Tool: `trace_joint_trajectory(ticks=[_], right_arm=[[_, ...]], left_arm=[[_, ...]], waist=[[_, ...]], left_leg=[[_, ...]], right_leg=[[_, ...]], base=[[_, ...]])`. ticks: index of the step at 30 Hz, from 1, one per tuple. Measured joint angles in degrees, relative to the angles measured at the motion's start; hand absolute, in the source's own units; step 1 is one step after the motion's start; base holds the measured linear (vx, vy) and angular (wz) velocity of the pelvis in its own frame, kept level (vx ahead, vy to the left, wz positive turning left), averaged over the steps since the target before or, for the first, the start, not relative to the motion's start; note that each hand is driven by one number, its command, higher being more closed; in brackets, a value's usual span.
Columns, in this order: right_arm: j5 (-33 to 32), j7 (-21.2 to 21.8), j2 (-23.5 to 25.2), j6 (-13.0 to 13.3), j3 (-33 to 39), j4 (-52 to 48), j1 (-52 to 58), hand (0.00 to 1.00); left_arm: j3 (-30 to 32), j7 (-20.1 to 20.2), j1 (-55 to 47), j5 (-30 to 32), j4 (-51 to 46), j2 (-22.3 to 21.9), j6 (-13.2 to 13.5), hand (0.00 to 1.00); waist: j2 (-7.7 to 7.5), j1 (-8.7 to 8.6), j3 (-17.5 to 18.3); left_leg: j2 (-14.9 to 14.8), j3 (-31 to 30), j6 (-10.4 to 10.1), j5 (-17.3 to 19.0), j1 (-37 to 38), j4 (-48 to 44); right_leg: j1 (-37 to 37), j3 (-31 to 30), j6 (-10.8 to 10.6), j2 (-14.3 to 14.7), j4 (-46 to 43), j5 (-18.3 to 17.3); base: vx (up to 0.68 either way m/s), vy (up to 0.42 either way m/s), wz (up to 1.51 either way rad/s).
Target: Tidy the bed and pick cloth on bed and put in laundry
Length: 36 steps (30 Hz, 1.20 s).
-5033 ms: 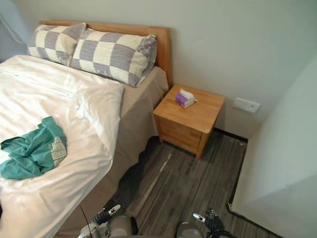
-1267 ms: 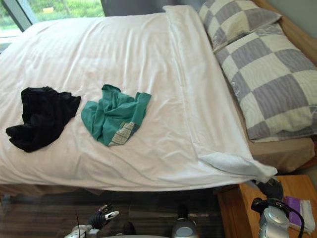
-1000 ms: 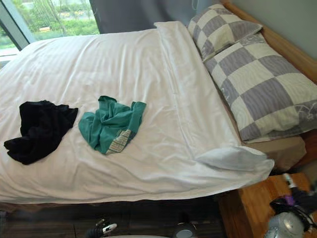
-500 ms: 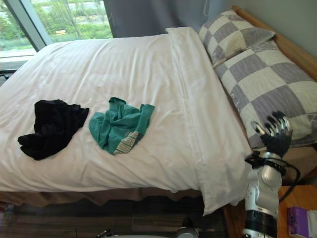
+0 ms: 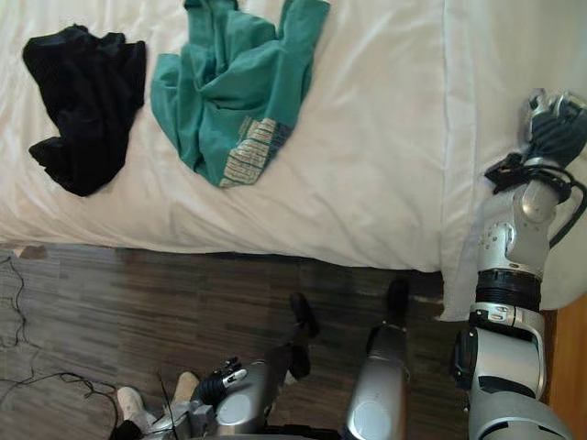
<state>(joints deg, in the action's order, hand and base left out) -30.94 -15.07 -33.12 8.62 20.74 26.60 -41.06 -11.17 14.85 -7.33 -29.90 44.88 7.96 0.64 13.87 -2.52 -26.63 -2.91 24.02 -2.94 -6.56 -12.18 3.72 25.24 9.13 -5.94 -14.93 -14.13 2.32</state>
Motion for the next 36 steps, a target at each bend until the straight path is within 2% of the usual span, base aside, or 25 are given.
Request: trace_joint_trajectory(ticks=[4, 7, 9, 11, 12, 14, 15, 19, 20, 21, 25, 30, 31, 34, 35, 36], right_arm=[[-0.9, 2.6, 1.3, 2.5, 0.2, -0.9, 3.4, 1.00], [-2.1, 5.2, 5.3, 5.5, 0.9, -3.6, 9.2, 1.00], [-2.2, 7.1, 11.4, 8.5, 0.7, -6.2, 18.1, 1.00], [-2.2, 8.4, 16.3, 9.8, 1.0, -6.0, 26.3, 1.00], [-2.0, 9.2, 18.9, 9.2, 1.4, -3.0, 32.3, 1.00], [1.5, 10.7, 22.6, 6.9, 1.3, 6.1, 41.6, 1.00], [3.6, 11.8, 25.3, 5.5, 1.2, 11.2, 46.9, 0.00], [14.9, 15.5, 31.0, 4.5, -1.9, 18.8, 60.0, 0.00], [18.3, 15.5, 31.2, 4.3, -2.9, 19.7, 60.9, 0.00], [25.2, 15.6, 31.6, 3.9, -3.3, 20.6, 61.2, 0.00], [35.5, 17.3, 31.4, 3.4, -3.9, 22.7, 57.2, 0.00], [35.6, 18.9, 29.8, 2.0, -6.4, 26.3, 53.0, 0.00], [35.4, 19.0, 29.8, 1.9, -6.5, 26.4, 52.9, 0.00], [29.7, 20.9, 28.9, 0.0, -7.2, 29.0, 51.6, 0.00], [27.6, 22.1, 28.6, -0.5, -7.3, 30.3, 51.2, 0.00], [26.7, 22.8, 28.3, -0.4, -7.2, 30.6, 51.4, 0.00]], left_arm=[[-0.4, 0.0, 0.6, -2.2, 0.5, 0.1, 0.0, 0.00], [1.6, 0.6, 0.3, -3.0, 0.8, 0.1, 0.2, 0.00], [5.3, 1.6, -1.5, -2.9, 0.8, 0.1, 0.6, 0.00], [8.2, 2.3, -3.4, -1.9, 0.8, 0.0, 0.9, 0.00], [9.7, 2.4, -4.1, -0.9, 0.8, -0.1, 1.0, 0.00], [12.0, 2.4, -4.5, 1.1, 0.9, -1.0, 1.0, 0.00], [13.3, 2.2, -4.5, 2.1, 2.0, -1.6, 1.0, 0.00], [16.0, 0.2, -5.6, 6.3, 5.1, -2.3, -0.2, 0.00], [16.2, -0.3, -6.4, 7.4, 5.4, -2.2, -0.5, 0.00], [16.3, -1.1, -7.4, 8.7, 5.5, -1.9, -0.8, 0.00], [15.6, -1.3, -5.0, 11.3, 7.5, -0.9, -1.9, 0.00], [12.5, -3.8, -0.3, 20.7, 10.2, -0.5, -4.1, 0.00], [12.5, -3.8, -0.2, 20.9, 10.3, -0.5, -4.1, 0.00], [12.2, -7.1, 1.3, 25.3, 11.8, -1.9, -4.1, 0.00], [13.7, -9.0, 1.2, 26.0, 11.8, -1.9, -4.0, 0.00], [14.8, -10.1, 1.2, 25.9, 11.8, -1.8, -3.8, 0.00]], waist=[[-0.06, -0.40, 0.0], [-1.60, -0.50, -0.4], [-4.03, -2.21, -0.5], [-6.41, -3.18, 0.0], [-7.65, -3.15, 0.6], [-8.75, -3.11, 1.4], [-8.83, -3.07, 2.4], [-9.79, -3.47, 8.0], [-10.42, -3.43, 9.8], [-11.63, -3.28, 12.3], [-13.59, -2.77, 16.4], [-14.13, -2.97, 18.7], [-14.12, -2.98, 18.7], [-13.51, -3.06, 18.9], [-13.57, -2.92, 18.8], [-13.04, -3.01, 18.5]], left_leg=[[0.1, 1.1, 0.3, 0.3, 0.1, -0.6], [-0.1, 2.7, 0.4, 0.8, 1.5, -0.8], [-0.9, 3.0, 0.2, 1.9, 3.9, -1.6], [-1.4, 3.5, -0.3, 2.8, 6.3, -2.0], [-2.2, 4.1, -0.5, 3.4, 7.6, -2.1], [-2.8, 4.5, -0.8, 4.1, 9.2, -2.0], [-3.0, 4.8, -1.1, 4.4, 9.9, -1.9], [-4.0, 6.4, -2.4, 5.4, 14.4, -0.4], [-4.3, 6.5, -2.6, 5.4, 15.6, 0.1], [-4.7, 6.8, -2.8, 5.5, 17.5, 1.1], [-4.8, 4.8, -3.0, 5.3, 20.1, 1.8], [-4.5, 4.6, -3.0, 5.3, 21.0, 2.1], [-4.5, 4.6, -3.0, 5.3, 21.0, 2.1], [-4.6, 5.6, -3.3, 6.0, 22.1, 1.5], [-5.9, 6.1, -3.5, 9.3, 20.5, -4.2], [-8.3, 5.7, -3.7, 13.5, 17.8, -13.1]], right_leg=[[0.6, -0.2, -0.3, -0.7, -2.2, -1.8], [0.4, -1.6, -0.4, -0.2, -2.8, -2.2], [-2.2, -1.7, -0.4, 0.3, -2.4, -2.5], [-5.2, -1.5, -0.5, 1.1, -0.9, -2.7], [-6.8, -1.5, -0.6, 1.6, 0.1, -2.8], [-9.1, -1.2, -0.6, 2.3, 1.4, -2.8], [-9.9, -1.1, -0.5, 2.5, 2.1, -2.5], [-14.7, -1.2, -0.4, 3.8, 4.9, -2.3], [-16.1, -1.1, -0.3, 4.2, 5.9, -2.3], [-18.2, -0.9, -0.2, 5.0, 7.3, -2.2], [-23.0, 1.5, -0.2, 5.4, 10.6, -1.4], [-24.4, 1.1, 0.0, 6.2, 12.4, -0.8], [-24.5, 1.1, 0.1, 6.2, 12.4, -0.8], [-24.9, -0.3, 0.4, 6.5, 12.2, -1.1], [-24.8, -1.6, 0.2, 6.5, 11.4, -2.0], [-25.1, -2.0, 0.3, 6.5, 10.6, -3.0]], base=[[0.06, -0.014, 0.03], [0.06, -0.037, -0.24], [0.10, -0.070, -0.20], [0.10, -0.063, -0.20], [0.07, -0.035, -0.23], [0.12, -0.047, -0.15], [0.14, -0.027, -0.14], [0.12, 0.001, -0.23], [0.12, -0.032, -0.11], [0.12, -0.036, -0.06], [0.08, -0.020, 0.23], [-0.02, -0.003, -0.02], [-0.02, -0.009, -0.12], [-0.01, 0.000, -0.23], [-0.01, 0.004, -0.27], [-0.01, 0.034, -0.21]])
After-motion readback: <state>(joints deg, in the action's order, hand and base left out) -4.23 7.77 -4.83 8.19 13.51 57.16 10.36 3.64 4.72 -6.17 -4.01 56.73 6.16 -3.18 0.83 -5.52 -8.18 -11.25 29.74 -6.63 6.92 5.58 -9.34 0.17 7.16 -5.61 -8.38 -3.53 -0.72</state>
